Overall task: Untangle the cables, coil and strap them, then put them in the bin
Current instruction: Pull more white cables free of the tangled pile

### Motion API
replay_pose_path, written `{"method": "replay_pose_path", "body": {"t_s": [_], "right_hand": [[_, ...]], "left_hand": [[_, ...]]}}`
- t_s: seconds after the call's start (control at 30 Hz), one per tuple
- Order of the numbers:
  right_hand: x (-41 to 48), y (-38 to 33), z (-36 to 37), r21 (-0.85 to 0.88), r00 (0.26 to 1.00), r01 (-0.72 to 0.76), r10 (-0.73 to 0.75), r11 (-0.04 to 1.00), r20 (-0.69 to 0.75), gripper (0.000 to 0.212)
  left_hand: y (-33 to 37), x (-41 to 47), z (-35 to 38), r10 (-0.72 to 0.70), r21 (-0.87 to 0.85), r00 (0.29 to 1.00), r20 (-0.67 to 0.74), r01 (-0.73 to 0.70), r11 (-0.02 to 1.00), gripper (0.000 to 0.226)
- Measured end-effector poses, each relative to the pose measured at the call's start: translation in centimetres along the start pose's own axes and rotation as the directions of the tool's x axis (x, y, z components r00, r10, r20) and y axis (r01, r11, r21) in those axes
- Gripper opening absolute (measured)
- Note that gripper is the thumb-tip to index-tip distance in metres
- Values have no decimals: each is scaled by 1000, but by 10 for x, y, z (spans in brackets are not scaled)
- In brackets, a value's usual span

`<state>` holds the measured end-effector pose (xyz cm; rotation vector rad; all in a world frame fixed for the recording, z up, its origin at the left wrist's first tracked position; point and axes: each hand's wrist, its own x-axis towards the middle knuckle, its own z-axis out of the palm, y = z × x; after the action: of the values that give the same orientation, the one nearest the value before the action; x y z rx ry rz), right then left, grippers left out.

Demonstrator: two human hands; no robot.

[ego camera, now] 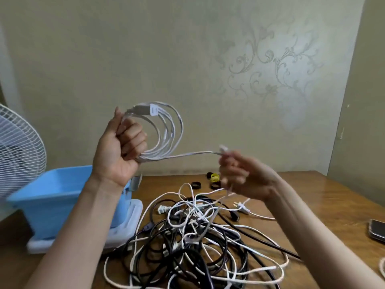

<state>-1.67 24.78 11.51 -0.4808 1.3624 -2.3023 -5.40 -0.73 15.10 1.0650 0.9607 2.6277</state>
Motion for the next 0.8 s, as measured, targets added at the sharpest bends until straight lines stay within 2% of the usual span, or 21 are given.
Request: {"method": "replay_pose_path", "body": {"t_s": [0.07,0.13,0.2,0.27,0.3,0.33,0.37,0.4,0.43,0.47,0.5,0.53,0.57,0.6,0.67,0.7,0.73,0.77,0.8], "right_hand": [[-10,-9,-1,287,995,44,-15,957,-101,28],[-13,-14,7,350,972,164,-91,922,-218,17],[-18,-13,29,307,959,222,-150,926,-242,10],[-18,-10,54,132,961,199,-167,971,-221,1],[-16,-8,64,-10,953,187,-184,982,-240,7],[-14,-4,76,-198,932,183,-234,963,-278,11],[-9,0,83,-409,885,192,-338,892,-321,13],[-5,3,90,-610,826,182,-457,771,-331,13],[-3,7,95,-790,765,145,-573,596,-292,14],[0,10,98,-920,727,71,-652,385,-217,16],[2,15,100,-988,729,-23,-673,154,-122,20],[2,21,104,-992,761,-107,-648,-73,-34,25],[0,29,107,-956,794,-148,-607,-252,37,28],[-3,38,113,-914,813,-153,-574,-376,100,29],[-7,52,122,-859,798,-128,-566,-495,207,27],[-7,58,124,-864,771,-84,-582,-497,260,24],[-8,62,125,-907,723,-1,-627,-421,290,19],[-8,66,126,-961,687,100,-681,-257,253,14],[-9,69,127,-979,696,203,-701,-17,156,11]], "left_hand": [[3,-10,5,4,116,993,-114,10,993,46],[-1,-15,8,-27,188,984,-178,61,980,43],[-10,-21,15,-104,235,982,-157,139,962,40],[-22,-25,22,-160,342,976,-150,203,918,40],[-30,-25,24,-168,433,970,-177,230,872,40],[-36,-26,26,-169,524,963,-209,256,812,41],[-43,-27,27,-173,589,956,-237,283,757,43],[-48,-29,29,-178,627,951,-251,300,719,43],[-51,-31,31,-182,632,944,-274,319,706,42],[-53,-32,31,-195,615,938,-287,337,713,43],[-53,-33,32,-222,571,928,-298,360,737,47],[-55,-33,30,-250,519,923,-293,373,769,53],[-54,-35,31,-272,484,916,-294,388,784,55],[-54,-36,28,-278,484,908,-314,405,776,53],[-56,-38,23,-251,499,881,-401,440,746,38],[-55,-39,23,-235,476,871,-431,441,761,30],[-53,-40,23,-236,422,871,-431,426,800,23],[-49,-40,23,-253,328,871,-421,406,853,24],[-43,-40,24,-275,213,877,-395,379,901,30]]}}
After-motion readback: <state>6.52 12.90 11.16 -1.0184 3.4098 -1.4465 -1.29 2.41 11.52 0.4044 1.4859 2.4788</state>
